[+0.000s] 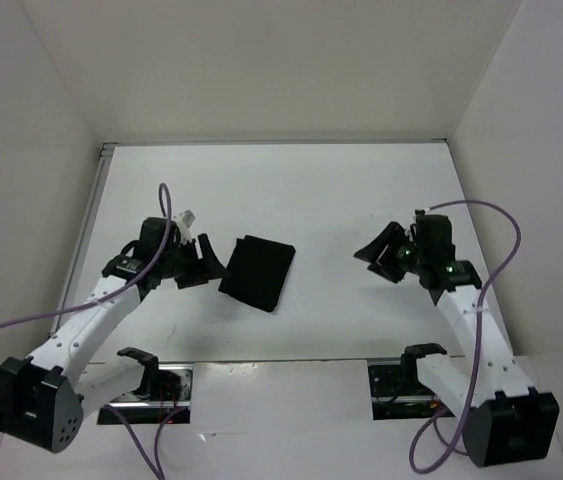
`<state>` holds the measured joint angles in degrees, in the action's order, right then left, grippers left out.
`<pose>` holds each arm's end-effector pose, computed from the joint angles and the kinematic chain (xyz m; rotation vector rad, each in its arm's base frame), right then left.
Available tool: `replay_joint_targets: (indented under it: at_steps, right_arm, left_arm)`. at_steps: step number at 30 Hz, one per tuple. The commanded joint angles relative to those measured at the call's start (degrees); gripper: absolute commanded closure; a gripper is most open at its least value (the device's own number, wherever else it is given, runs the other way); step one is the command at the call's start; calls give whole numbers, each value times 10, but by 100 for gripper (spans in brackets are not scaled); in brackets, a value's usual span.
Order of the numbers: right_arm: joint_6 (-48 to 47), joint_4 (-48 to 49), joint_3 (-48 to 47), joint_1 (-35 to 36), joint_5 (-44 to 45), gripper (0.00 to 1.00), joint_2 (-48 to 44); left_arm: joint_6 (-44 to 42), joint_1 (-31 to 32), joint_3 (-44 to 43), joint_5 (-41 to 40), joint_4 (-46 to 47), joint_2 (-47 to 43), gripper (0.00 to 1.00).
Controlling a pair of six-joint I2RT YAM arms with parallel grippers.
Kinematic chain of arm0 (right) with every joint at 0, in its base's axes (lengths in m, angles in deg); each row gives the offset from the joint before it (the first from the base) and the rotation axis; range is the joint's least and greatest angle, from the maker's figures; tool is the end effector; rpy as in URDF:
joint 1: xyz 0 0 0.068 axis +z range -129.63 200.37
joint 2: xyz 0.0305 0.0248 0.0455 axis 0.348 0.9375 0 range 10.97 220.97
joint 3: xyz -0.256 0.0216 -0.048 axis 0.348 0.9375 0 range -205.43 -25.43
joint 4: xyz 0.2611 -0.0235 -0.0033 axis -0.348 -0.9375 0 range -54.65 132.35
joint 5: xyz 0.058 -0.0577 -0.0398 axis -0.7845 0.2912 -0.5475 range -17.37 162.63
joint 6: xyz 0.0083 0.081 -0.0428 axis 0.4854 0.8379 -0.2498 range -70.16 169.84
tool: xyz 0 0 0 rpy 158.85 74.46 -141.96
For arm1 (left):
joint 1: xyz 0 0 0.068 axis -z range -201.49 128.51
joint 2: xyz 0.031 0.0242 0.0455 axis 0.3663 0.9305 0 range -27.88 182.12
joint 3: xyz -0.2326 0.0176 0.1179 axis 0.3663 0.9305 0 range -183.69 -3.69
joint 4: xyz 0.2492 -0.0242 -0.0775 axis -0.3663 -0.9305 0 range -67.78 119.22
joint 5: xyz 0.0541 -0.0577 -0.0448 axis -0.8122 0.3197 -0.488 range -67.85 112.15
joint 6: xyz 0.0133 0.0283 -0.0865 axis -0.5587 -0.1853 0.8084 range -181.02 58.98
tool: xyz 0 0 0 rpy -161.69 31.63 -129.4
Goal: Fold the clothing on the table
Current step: Fold the skirt
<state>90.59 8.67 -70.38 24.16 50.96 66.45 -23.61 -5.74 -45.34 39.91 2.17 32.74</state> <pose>0.2352 0.0461 0.2301 0.5805 2.3535 0.8148 0.2378 -0.0932 0.2003 -0.3115 2.4580 -0.7923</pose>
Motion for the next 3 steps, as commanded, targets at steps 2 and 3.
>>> replay_joint_targets:
  at_steps: [2,3]
  right_arm:
    - [121,38,77,47,52,40,-121]
    - [130,38,83,56,59,40,-139]
  left_arm:
    - [29,-6,1,11,38,-43,27]
    - [29,-6,1,11,38,-43,25]
